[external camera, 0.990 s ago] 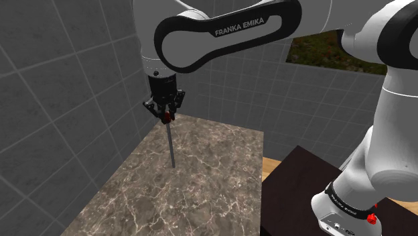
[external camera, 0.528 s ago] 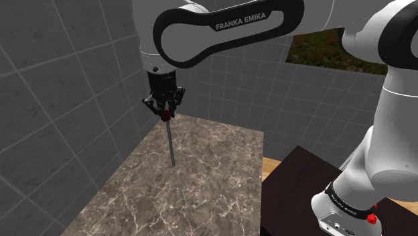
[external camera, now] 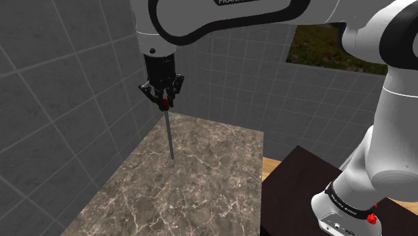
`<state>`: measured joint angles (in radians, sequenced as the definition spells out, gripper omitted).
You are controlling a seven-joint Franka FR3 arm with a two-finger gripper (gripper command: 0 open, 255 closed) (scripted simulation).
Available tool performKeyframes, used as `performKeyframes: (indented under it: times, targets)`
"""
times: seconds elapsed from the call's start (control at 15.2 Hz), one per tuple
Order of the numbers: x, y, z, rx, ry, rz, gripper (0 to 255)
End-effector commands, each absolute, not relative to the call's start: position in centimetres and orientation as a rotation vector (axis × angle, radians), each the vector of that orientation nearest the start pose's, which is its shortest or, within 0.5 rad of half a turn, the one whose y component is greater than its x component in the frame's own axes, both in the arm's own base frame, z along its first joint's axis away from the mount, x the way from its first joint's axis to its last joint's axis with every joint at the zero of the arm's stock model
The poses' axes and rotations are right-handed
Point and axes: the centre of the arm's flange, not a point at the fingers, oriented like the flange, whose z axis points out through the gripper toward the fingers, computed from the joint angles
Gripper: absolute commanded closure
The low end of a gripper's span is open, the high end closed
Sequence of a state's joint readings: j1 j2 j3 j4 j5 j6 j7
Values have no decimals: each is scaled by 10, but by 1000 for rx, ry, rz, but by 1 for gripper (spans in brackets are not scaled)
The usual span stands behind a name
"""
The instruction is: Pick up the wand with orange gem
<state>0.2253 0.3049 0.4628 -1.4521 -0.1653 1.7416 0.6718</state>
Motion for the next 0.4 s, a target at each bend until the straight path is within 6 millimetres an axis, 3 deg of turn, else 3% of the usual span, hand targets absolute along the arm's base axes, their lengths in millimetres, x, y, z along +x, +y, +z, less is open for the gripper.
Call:
performKeyframes:
  times: [0.0,0.33]
  targets:
    - [533,369,538,-3153,-37,-48,255]
    - [533,369,555,-3153,-37,-48,255]
